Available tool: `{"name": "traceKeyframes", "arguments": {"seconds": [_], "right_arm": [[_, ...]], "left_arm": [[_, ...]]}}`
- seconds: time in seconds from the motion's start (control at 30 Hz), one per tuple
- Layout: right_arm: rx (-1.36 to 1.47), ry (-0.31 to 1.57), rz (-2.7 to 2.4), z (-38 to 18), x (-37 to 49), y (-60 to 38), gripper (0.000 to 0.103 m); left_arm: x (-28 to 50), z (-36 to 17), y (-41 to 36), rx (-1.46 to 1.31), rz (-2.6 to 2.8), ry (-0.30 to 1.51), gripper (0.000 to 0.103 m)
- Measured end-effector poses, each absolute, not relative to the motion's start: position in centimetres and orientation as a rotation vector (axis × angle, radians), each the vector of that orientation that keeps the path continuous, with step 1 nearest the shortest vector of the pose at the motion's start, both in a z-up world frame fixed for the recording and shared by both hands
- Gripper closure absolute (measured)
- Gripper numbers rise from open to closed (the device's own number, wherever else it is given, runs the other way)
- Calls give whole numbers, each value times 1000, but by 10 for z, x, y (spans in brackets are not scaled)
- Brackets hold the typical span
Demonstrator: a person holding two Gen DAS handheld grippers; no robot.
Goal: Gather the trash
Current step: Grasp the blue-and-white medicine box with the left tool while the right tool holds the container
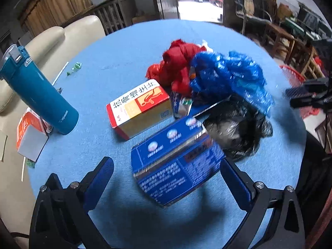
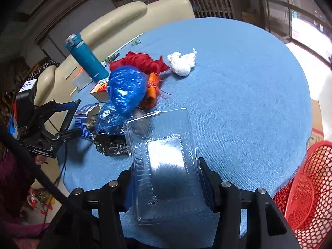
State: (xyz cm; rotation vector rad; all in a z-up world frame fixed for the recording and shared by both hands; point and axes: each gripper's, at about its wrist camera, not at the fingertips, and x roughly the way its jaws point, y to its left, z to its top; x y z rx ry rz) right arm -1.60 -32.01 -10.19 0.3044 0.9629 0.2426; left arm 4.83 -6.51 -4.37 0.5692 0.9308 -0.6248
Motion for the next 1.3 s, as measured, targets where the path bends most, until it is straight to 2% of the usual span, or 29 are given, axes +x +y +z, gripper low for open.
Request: {"name": "traceKeyframes", "arguments": {"seconds": [0.3,0.6,0.93,0.97,1.03,1.3], "right_arm": [[348,964,233,-104,-20,-327,48],[338,983,247,-107,-13,-320,48],[354,989,246,-112,-14,-323,48],[354,985,243,-111,-15,-325,48],[367,972,245,-109,-17,-327,48],[389,940,256,-103,-22,-331,48]], "left_arm": [[32,-44,-68,728,-660,899,1],[68,-40,-80,826,-681,876,1],[92,-64,-98,768,-729,949,1],[90,-62,-97,743,-727,941,4],[81,-60,-90,713,-723,942,29],[68,-62,-74,610,-641,956,35]]}}
